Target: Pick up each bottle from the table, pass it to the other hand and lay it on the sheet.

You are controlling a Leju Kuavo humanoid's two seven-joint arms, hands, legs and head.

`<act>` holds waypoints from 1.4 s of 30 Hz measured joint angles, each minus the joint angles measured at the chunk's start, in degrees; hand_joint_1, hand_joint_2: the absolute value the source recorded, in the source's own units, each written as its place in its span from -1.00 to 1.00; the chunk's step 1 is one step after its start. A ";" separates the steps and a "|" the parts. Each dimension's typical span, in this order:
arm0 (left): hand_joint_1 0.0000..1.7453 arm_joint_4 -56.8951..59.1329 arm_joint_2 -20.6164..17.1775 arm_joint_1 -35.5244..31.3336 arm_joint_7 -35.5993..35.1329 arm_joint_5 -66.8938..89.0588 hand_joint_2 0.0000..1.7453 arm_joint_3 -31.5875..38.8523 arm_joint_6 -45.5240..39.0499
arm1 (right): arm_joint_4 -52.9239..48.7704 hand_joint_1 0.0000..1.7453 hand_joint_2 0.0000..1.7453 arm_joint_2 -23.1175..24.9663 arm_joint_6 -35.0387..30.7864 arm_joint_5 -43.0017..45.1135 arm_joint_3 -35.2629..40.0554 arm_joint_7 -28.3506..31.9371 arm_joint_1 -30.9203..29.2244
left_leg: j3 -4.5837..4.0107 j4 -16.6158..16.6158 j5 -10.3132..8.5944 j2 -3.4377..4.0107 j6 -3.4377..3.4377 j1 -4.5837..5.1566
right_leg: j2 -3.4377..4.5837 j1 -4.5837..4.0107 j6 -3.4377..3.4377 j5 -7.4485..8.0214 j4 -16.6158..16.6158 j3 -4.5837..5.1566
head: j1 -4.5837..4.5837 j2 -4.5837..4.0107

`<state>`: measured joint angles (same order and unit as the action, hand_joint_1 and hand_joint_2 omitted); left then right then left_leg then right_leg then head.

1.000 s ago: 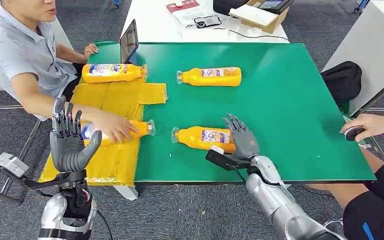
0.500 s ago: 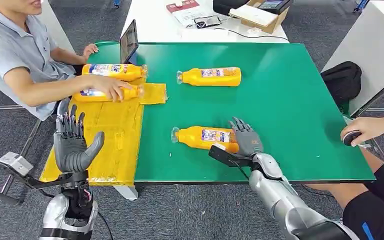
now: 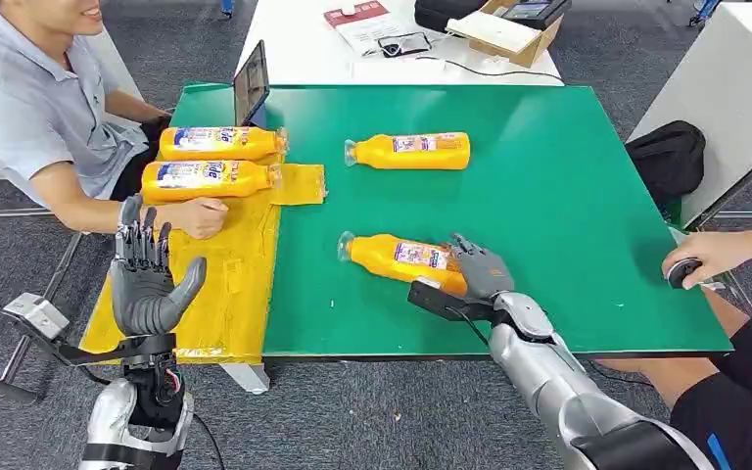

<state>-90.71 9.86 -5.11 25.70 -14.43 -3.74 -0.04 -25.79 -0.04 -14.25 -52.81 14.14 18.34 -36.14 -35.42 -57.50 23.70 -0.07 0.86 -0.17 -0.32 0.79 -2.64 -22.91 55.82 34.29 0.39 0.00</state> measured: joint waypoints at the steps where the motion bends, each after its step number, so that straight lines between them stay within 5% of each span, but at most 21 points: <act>1: -1.00 0.13 0.00 -0.02 0.00 -0.04 1.00 0.07 0.04 | 0.13 1.00 1.00 0.02 0.39 0.31 0.00 0.15 -0.14 | 0.03 0.00 0.00 -0.01 0.00 0.00 | 0.00 0.00 0.00 0.00 0.00 -0.02 | 0.02 0.00; 24: -1.00 0.44 0.41 1.64 -0.94 -0.57 1.00 0.46 1.07 | 0.44 1.00 1.00 0.31 2.14 11.59 -3.52 8.18 0.75 | 0.16 0.00 0.01 0.00 0.00 0.00 | 0.00 0.00 0.00 0.00 -0.01 -0.14 | 0.02 0.00; 28: -1.00 1.92 0.46 1.80 -2.91 3.38 1.00 -0.39 0.00 | -4.36 1.00 1.00 2.38 0.11 20.17 -6.95 16.35 4.72 | 0.07 0.00 0.01 -0.04 0.00 0.00 | -0.01 0.00 0.00 0.00 0.01 -0.09 | 0.02 0.00; 42: -1.00 5.97 0.92 4.14 -3.06 5.18 1.00 -2.40 1.25 | -19.46 1.00 1.00 5.64 -0.74 27.48 -10.32 18.89 10.71 | -0.13 0.00 0.02 -0.15 0.01 0.03 | -0.06 0.02 -0.01 -0.03 -0.01 0.06 | 0.02 0.00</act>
<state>-84.74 10.78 -0.97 22.64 -9.24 -6.14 1.20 -45.25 5.60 -14.99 -25.33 3.82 37.22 -25.43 -35.54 -57.50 23.72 -0.22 0.87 -0.14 -0.38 0.81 -2.65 -22.94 55.81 34.35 0.42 0.00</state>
